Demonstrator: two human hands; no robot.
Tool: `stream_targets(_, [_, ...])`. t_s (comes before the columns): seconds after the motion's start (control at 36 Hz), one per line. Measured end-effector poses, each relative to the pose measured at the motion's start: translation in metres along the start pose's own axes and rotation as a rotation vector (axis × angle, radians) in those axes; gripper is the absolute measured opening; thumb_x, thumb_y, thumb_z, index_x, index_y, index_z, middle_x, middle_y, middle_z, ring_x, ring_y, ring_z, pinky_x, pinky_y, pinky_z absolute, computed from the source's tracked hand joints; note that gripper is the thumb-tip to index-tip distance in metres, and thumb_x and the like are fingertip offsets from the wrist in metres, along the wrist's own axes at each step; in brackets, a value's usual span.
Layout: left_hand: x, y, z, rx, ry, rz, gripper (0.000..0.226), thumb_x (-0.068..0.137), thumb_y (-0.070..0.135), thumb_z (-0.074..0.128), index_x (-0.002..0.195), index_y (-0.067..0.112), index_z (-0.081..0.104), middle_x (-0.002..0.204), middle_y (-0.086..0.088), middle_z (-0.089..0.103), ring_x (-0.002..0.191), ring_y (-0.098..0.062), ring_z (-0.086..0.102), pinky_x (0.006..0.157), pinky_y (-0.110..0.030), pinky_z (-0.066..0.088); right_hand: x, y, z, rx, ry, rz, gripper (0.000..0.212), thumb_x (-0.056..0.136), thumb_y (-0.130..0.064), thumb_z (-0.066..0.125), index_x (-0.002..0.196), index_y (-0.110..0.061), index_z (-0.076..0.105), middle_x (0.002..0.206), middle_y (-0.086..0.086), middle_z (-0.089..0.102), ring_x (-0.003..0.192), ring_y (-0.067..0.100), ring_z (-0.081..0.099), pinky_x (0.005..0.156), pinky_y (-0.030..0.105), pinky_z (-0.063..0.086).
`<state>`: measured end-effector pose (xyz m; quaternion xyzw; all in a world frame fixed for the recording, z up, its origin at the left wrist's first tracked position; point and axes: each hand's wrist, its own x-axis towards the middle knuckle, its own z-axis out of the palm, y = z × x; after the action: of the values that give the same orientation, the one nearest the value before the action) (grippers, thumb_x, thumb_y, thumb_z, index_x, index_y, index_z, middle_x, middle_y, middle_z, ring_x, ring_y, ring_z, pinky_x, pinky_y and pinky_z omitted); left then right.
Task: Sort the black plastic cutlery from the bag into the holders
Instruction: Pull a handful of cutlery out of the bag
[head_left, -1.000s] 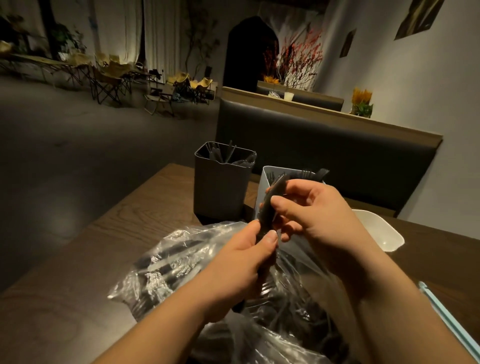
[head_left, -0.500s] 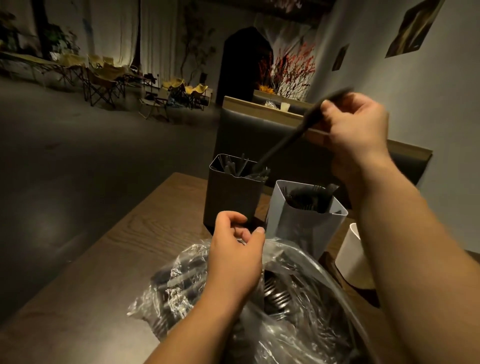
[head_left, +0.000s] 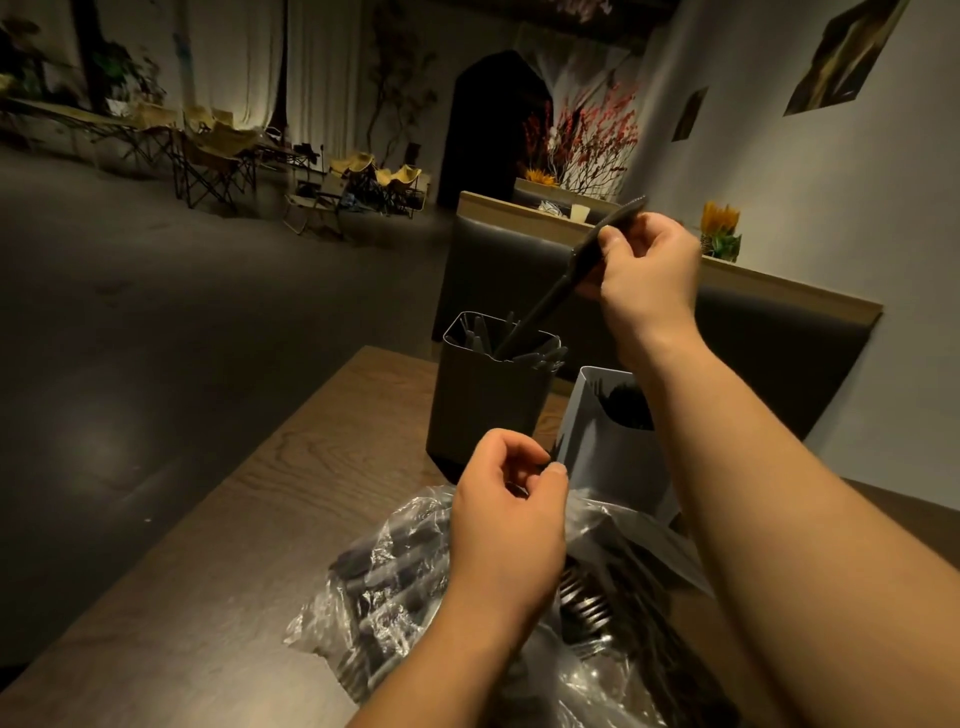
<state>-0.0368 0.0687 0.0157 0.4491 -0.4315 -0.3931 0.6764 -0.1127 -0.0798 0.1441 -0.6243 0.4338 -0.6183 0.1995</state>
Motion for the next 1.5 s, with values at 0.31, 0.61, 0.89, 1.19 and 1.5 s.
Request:
stream_targets(0.31, [0.001,0.000,0.000,-0.011,0.024,0.017,0.015,0.089,0.008,0.067,0.081,0.019,0.062,0.068,0.007,0.057,0.063,-0.002,0.052,0.062,-0.021,0.049,-0.008,0.004,0.014,-0.049,-0.046,-0.114,0.024,0.098,-0.018,0.057,0.120,-0.010,0.064,0.114,0.003,0.068,0.109,0.019,0.066,0.085,0.041,0.061])
stream_targets(0.61, [-0.001,0.001,0.000,-0.015,0.015,0.021,0.015,0.090,0.007,0.067,0.081,0.017,0.062,0.066,0.010,0.056,0.061,-0.001,0.051,0.060,-0.018,0.048,0.011,0.009,0.008,-0.066,0.149,0.015,0.008,0.099,-0.019,0.058,0.105,-0.022,0.063,0.101,-0.007,0.067,0.099,0.015,0.069,0.081,0.040,0.062])
stream_targets(0.89, [0.000,0.000,0.000,-0.009,0.026,0.026,0.013,0.089,0.009,0.068,0.083,0.018,0.062,0.072,-0.001,0.060,0.063,-0.003,0.052,0.062,-0.023,0.050,-0.013,0.016,0.019,-0.152,-0.145,-0.081,0.027,0.099,-0.016,0.056,0.126,-0.014,0.059,0.119,-0.001,0.063,0.111,0.016,0.063,0.088,0.040,0.060])
stream_targets(1.19, [0.002,-0.003,-0.001,-0.023,0.023,0.041,0.012,0.090,0.009,0.068,0.085,0.018,0.062,0.067,0.007,0.057,0.062,-0.003,0.052,0.061,-0.022,0.049,-0.037,0.028,0.027,-0.574,-0.474,-0.222,0.036,0.096,-0.015,0.063,0.131,-0.021,0.062,0.128,0.001,0.064,0.117,0.016,0.060,0.097,0.028,0.052])
stream_targets(1.5, [0.009,-0.002,-0.005,0.035,0.034,0.015,0.012,0.087,0.007,0.071,0.085,0.016,0.063,0.067,0.003,0.057,0.062,-0.009,0.053,0.061,-0.029,0.047,-0.041,0.008,0.018,-1.169,-0.602,-0.297,0.052,0.103,-0.040,0.047,0.153,-0.028,0.036,0.145,0.007,0.052,0.137,0.031,0.038,0.108,0.048,0.034])
